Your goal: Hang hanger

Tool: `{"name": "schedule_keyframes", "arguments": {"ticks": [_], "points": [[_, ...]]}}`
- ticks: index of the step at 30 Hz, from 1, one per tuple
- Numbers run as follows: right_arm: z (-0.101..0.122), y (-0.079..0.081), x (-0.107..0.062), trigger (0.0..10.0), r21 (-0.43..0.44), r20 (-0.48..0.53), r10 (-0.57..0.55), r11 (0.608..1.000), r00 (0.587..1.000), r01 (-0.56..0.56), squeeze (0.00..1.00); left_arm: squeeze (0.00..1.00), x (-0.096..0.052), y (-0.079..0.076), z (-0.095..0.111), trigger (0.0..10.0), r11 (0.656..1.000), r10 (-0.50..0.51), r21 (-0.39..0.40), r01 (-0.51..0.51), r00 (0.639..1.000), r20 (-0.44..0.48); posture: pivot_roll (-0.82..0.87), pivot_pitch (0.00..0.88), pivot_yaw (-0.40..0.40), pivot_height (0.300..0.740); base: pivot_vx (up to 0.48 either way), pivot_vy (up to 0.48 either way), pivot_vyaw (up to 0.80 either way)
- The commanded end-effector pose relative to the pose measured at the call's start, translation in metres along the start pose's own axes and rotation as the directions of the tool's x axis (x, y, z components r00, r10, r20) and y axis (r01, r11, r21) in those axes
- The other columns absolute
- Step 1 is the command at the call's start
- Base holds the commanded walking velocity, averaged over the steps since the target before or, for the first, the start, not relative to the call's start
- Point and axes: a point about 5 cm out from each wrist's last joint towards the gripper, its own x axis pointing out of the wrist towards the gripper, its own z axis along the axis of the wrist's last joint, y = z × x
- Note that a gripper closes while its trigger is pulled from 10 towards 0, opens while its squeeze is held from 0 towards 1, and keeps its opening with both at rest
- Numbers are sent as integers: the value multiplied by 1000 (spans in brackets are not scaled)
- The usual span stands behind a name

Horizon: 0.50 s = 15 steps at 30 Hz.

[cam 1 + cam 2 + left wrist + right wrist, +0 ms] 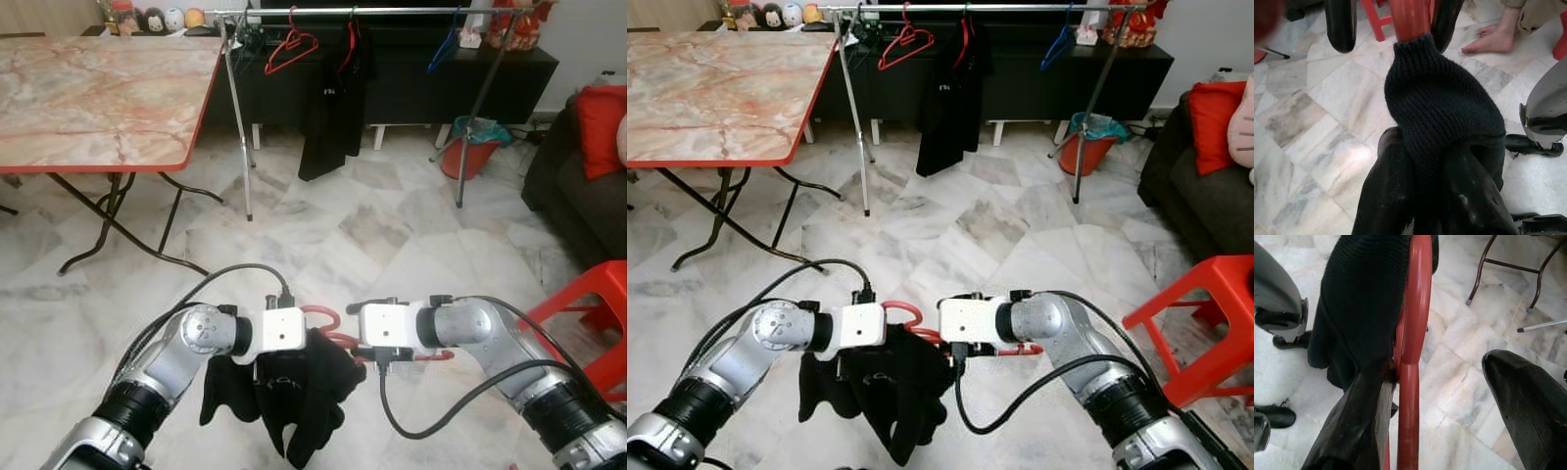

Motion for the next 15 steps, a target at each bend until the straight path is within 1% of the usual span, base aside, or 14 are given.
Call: {"name": "schedule_keyframes", "arguments": {"ticks": [1, 7, 8, 11, 15], "points": [[3, -3, 2, 10000, -14, 9, -18, 1000, 1000, 18, 0, 0, 1, 8, 13, 10000, 999, 13, 32, -15, 999, 46, 18, 58, -18, 740, 0, 0, 0], [3, -3, 2, 10000, -14, 9, -18, 1000, 1000, 18, 0, 0, 1, 8, 13, 10000, 999, 13, 32, -15, 999, 46, 18, 58, -18, 740, 0, 0, 0], [4, -3, 2, 0, -18, 17, -8, 1000, 1000, 8, 0, 0, 1, 8, 13, 10000, 999, 14, 30, -15, 999, 46, 18, 63, -20, 740, 0, 0, 0], [5, -2, 2, 0, -25, 31, 7, 1000, 1000, -6, 0, 0, 0, 8, 13, 10000, 1000, 14, 27, -15, 999, 45, 19, 64, -20, 740, 0, 0, 0], [9, -1, 3, 0, -7, 74, 26, 1000, 997, -26, 0, 0, 0, 8, 13, 10000, 999, 15, 28, -16, 999, 46, 20, 66, -20, 740, 0, 0, 0]]}}
